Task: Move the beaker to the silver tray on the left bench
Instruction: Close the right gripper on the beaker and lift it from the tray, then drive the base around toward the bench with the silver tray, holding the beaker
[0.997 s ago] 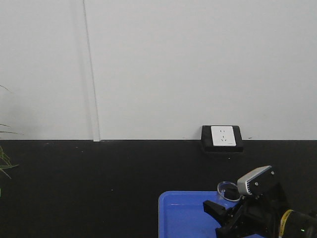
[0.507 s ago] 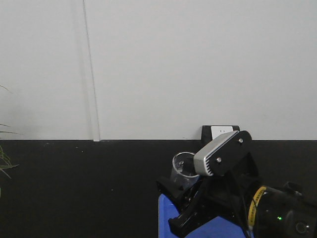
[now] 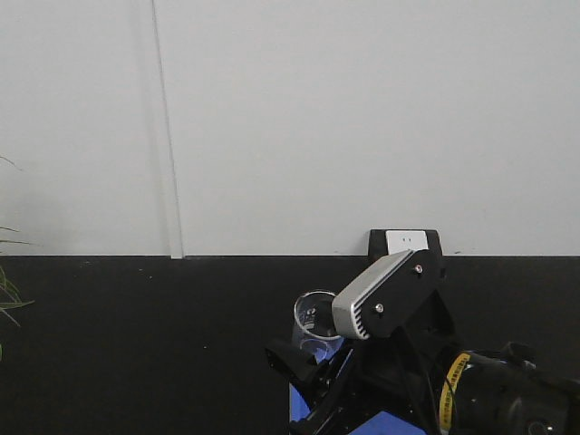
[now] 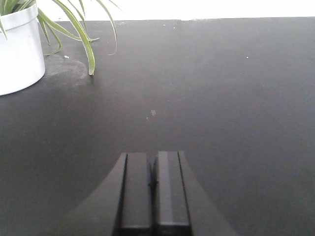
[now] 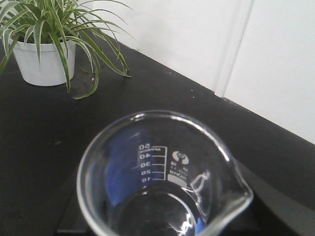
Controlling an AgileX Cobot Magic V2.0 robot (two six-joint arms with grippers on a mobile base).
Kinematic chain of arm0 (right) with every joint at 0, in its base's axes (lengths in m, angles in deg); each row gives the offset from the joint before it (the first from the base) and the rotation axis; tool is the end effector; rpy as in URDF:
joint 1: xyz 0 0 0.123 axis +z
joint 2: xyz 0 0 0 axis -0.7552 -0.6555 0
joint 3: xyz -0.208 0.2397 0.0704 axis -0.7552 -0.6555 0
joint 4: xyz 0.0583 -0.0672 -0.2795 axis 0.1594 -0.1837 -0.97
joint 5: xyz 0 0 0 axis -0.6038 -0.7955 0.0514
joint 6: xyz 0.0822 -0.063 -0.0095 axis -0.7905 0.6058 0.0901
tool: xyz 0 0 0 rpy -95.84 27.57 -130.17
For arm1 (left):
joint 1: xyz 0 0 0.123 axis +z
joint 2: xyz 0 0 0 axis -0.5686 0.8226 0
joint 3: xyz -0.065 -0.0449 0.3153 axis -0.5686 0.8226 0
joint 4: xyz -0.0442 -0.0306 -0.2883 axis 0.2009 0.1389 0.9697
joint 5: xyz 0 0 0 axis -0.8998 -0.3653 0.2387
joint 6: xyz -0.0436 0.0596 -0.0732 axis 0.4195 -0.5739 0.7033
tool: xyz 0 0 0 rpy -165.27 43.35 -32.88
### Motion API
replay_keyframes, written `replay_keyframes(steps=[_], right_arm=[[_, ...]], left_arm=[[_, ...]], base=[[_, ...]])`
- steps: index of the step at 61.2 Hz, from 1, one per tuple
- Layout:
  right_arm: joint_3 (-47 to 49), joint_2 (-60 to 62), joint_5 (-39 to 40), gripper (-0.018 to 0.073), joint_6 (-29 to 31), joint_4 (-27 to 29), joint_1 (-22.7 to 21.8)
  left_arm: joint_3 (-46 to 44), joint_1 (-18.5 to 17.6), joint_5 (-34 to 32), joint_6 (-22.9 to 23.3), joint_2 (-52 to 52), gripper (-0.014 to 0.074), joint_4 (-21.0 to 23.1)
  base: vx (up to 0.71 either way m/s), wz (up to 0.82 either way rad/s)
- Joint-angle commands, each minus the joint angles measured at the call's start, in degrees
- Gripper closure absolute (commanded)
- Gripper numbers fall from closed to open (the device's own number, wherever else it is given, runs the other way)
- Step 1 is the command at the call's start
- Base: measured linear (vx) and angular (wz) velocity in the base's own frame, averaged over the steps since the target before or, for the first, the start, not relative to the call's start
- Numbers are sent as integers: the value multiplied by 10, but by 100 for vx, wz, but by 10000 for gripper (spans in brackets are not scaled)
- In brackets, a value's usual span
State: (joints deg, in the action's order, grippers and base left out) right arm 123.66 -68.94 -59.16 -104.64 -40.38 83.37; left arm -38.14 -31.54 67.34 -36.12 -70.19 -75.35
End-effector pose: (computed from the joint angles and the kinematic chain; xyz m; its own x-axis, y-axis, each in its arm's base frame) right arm 0.2636 0.2005 0.3309 -0.1171 -0.2191 -0.9686 -0.7061 0.7043 -0.0739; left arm 0.0668 0.0020 0.1656 -0.2827 -0.0306 -0.9587 -0.0439 0.9989 -0.0189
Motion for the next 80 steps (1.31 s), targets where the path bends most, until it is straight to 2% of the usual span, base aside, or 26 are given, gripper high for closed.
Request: replay_keyframes(steps=[1,80], right_arm=[[21,18,26,573,-1,7,0],[21,18,26,573,-1,7,0]], left_arm=[[11,0,-45,0,-4,595,4],[11,0,-45,0,-4,595,4]], base=[[0,0],[-1,0]])
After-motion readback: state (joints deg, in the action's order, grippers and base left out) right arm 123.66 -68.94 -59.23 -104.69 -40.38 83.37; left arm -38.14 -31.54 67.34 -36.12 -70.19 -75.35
